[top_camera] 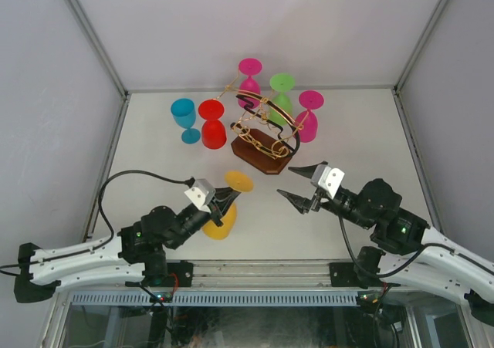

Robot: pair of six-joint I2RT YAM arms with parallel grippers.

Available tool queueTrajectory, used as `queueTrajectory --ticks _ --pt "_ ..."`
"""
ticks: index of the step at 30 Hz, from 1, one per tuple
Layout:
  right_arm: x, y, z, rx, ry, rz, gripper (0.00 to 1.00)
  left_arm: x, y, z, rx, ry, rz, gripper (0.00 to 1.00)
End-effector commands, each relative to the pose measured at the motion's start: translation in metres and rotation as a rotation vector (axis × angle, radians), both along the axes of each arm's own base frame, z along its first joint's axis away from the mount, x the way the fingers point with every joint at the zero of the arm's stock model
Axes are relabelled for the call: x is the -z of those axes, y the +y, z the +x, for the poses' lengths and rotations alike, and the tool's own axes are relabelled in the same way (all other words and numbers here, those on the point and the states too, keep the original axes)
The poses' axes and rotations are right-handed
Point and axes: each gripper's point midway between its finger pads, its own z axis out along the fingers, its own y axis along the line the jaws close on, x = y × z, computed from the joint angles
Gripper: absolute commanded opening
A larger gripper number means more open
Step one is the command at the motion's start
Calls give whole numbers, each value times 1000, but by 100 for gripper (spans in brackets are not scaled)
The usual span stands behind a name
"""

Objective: Place the wine glass upside down on the wine glass rack
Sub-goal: Turn the wine glass upside down at the wine rack.

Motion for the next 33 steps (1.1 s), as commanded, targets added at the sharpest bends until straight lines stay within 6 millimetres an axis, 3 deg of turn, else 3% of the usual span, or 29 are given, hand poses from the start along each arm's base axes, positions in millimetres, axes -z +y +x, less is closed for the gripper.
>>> queueTrajectory --ticks 1,15,19,27,33 --pt "-35 -4 -9 -43 36 136 57 -11 -1 7 -34 -39 -27 0" --pt "-42 -19 -6 -3 23 151 57 -19 7 40 -136 -97 -134 0" --pt "-39 -19 -6 -2 29 135 57 -19 -3 39 -101 -121 -105 0" --pt "-34 -21 -8 -3 36 120 57 24 -21 40 -67 -27 -31 0" --pt "-51 -25 -11 -5 9 166 57 29 -22 39 -70 8 -116 0"
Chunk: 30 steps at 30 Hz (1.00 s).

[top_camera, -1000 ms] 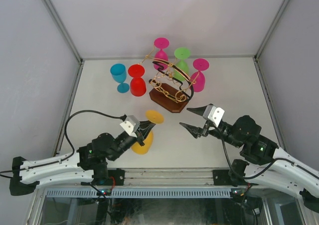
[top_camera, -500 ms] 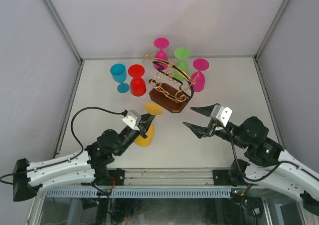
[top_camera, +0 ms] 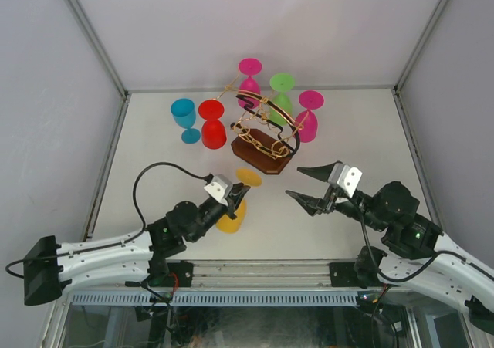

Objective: Place the wine glass upside down on the wine glass rack
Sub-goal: Turn the wine glass upside down at the wine rack.

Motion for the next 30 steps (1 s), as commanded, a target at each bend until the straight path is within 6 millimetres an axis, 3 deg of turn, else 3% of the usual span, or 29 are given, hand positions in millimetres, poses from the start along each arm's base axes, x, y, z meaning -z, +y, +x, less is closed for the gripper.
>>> queueTrajectory --ticks 1,10,16,20,30 --pt "-41 -9 -4 8 -42 100 57 -17 -2 -1 8 -18 -155 0" --pt "-62 -1 23 60 89 87 64 -25 -3 2 6 -166 -210 0" --pt "-67 -27 59 165 215 201 69 -38 -5 6 18 -255 -297 0" --pt "-62 -41 63 184 251 232 69 -44 -11 17 3 -301 -302 0" --pt "-37 -58 58 234 273 177 70 -82 -31 45 21 -397 -322 0"
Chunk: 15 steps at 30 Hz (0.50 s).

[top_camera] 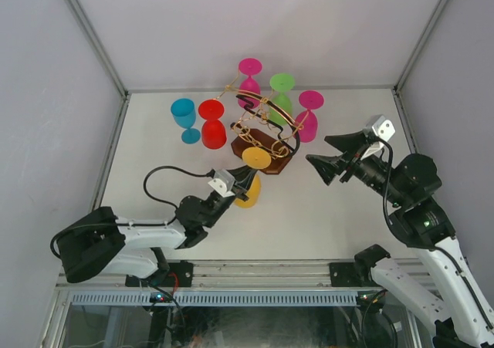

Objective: Place the wine glass upside down on the wine glass rack
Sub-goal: Turn the wine glass upside down at the wine rack.

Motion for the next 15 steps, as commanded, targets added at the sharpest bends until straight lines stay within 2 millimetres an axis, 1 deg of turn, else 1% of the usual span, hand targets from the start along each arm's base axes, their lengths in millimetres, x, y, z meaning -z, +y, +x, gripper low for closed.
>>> queueTrajectory --ticks 1,4,6,15 --pt "4 -2 -7 -12 11 -6 70 -64 -8 6 26 -143 -125 0" --pt "8 -6 -9 -1 13 -18 70 -70 -12 16 16 -155 -128 0" --pt "11 -8 -10 4 15 -23 70 -70 -13 22 4 -157 -127 0" --pt "16 -8 -11 -4 21 -40 70 -62 -14 51 -54 -152 -112 0"
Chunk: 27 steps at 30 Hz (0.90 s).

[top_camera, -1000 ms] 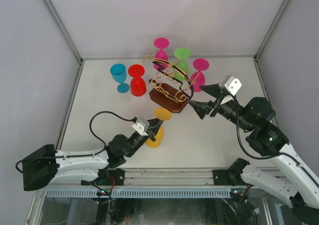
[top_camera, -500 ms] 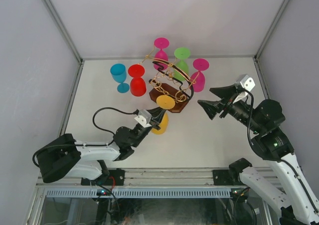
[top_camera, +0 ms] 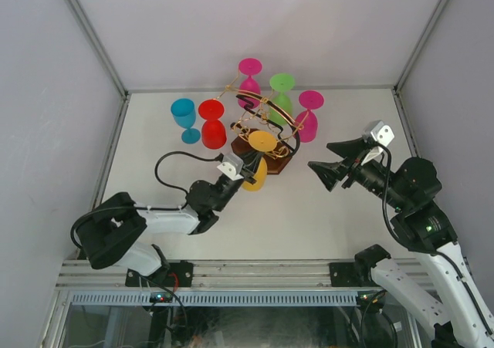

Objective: Place the wine glass upside down on the wine glass rack
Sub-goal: Turn the wine glass upside down at the wine rack.

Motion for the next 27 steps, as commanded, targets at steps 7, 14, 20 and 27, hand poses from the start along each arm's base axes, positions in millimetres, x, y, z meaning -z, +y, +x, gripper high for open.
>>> queueTrajectory --ticks 7,14,20,27 --pt "1 0 0 -8 -16 -19 70 -31 7 26 -61 -74 -90 0" --pt "4 0 -1 -15 -11 -26 70 -26 12 43 -102 -56 -101 0" --pt "5 2 -1 -27 -3 -27 70 -20 19 54 -135 -38 -102 0" --pt "3 4 -2 -39 -10 -20 70 -16 28 67 -167 -23 -109 0"
